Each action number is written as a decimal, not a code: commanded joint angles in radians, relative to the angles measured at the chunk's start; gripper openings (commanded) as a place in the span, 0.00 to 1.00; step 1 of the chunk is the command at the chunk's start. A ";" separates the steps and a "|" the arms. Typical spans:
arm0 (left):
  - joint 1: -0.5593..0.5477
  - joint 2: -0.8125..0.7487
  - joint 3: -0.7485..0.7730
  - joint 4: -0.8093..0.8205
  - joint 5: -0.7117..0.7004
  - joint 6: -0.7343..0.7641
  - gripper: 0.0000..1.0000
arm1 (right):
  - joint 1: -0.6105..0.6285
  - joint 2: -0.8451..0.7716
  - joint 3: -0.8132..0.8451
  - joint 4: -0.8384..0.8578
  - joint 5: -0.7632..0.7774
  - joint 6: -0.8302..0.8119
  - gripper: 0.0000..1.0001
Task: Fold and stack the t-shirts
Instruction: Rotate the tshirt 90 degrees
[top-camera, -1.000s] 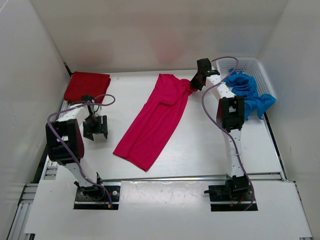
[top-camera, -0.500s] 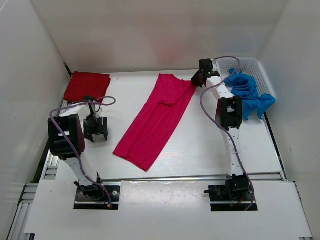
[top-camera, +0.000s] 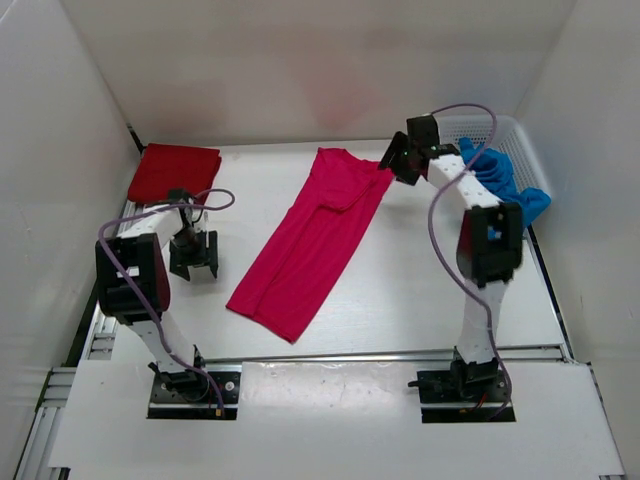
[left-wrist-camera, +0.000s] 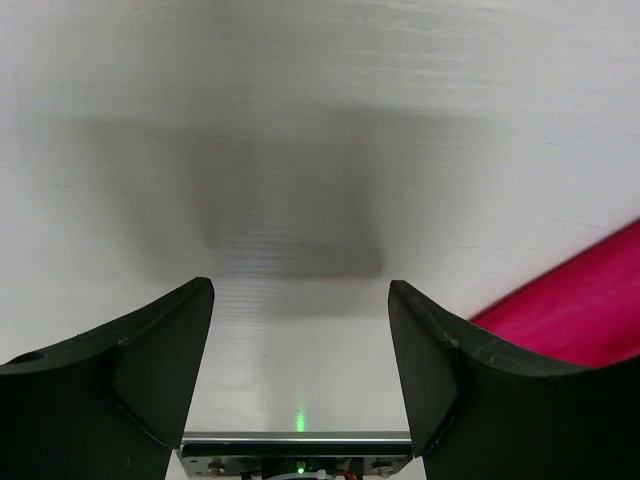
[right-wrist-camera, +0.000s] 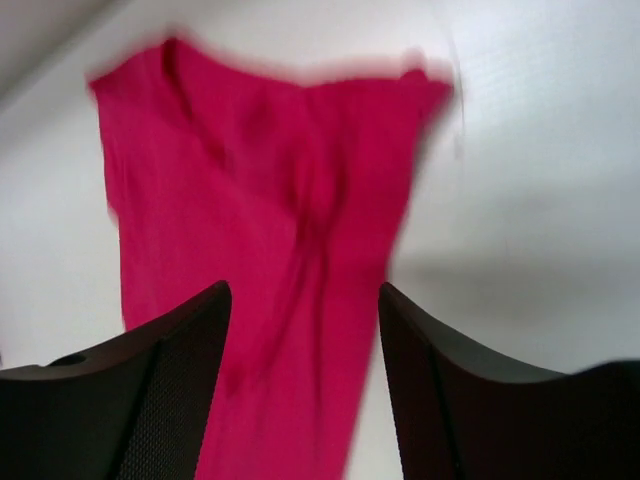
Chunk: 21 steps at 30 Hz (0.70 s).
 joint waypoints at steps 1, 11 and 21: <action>-0.002 -0.112 -0.018 0.034 0.042 0.000 0.82 | 0.112 -0.351 -0.250 -0.075 0.006 -0.004 0.69; 0.059 -0.380 -0.131 0.056 0.007 0.000 0.82 | 0.533 -0.624 -0.939 0.117 -0.209 0.358 0.79; 0.069 -0.745 -0.308 -0.025 -0.034 0.000 0.85 | 0.850 -0.507 -0.962 0.186 -0.075 0.678 0.81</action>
